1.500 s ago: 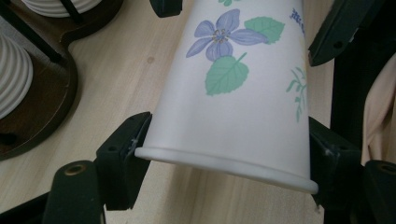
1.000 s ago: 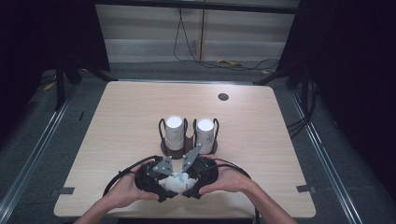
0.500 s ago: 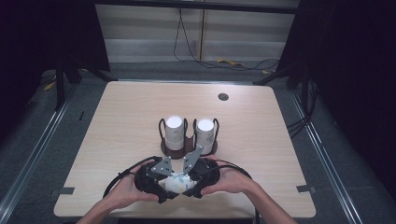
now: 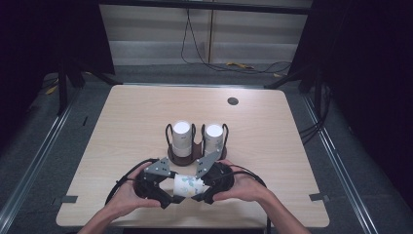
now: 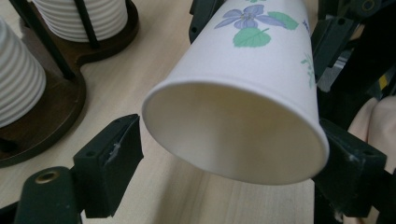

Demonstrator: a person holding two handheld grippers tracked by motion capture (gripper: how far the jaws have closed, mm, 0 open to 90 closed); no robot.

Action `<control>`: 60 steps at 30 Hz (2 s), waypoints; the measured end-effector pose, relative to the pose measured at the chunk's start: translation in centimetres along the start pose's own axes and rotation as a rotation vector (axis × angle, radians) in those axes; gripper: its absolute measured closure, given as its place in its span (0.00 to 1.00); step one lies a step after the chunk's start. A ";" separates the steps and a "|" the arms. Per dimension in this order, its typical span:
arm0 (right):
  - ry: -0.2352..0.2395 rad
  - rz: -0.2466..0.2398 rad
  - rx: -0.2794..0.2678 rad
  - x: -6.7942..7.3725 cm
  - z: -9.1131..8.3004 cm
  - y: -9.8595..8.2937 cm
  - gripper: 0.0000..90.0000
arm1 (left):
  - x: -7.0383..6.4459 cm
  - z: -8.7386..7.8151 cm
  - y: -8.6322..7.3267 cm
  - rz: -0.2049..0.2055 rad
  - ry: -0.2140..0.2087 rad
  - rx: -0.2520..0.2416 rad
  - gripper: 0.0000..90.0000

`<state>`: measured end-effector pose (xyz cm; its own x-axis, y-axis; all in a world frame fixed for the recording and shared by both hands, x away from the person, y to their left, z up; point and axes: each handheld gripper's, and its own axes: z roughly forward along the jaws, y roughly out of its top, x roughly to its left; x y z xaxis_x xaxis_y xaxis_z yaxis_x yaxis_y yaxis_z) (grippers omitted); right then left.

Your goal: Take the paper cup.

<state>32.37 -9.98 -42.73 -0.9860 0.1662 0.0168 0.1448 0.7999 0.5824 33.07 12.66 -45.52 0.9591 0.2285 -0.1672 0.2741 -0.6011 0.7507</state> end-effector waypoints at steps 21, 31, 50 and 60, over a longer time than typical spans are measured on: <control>-0.081 0.119 -0.167 -0.3 -1.0 -0.9 0.40 | 0.8 -1.4 -0.4 -0.075 0.019 -0.129 0.17; -0.128 0.213 -0.273 -0.5 -1.0 -2.3 0.40 | 1.1 -1.9 -0.3 -0.099 0.025 -0.206 0.17; -0.121 0.331 -0.455 -0.9 -0.7 -3.2 0.41 | 1.3 -2.4 0.3 -0.115 0.058 -0.267 0.17; -0.103 0.340 -0.499 -0.8 -0.6 -3.3 0.41 | 1.4 -2.3 0.4 -0.153 0.049 -0.298 0.17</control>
<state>32.60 -13.13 -44.14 -0.8748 0.4395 0.2040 0.3685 0.3302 0.8690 34.35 14.55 -43.97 0.9021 0.3394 -0.2666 0.3745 -0.3085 0.8744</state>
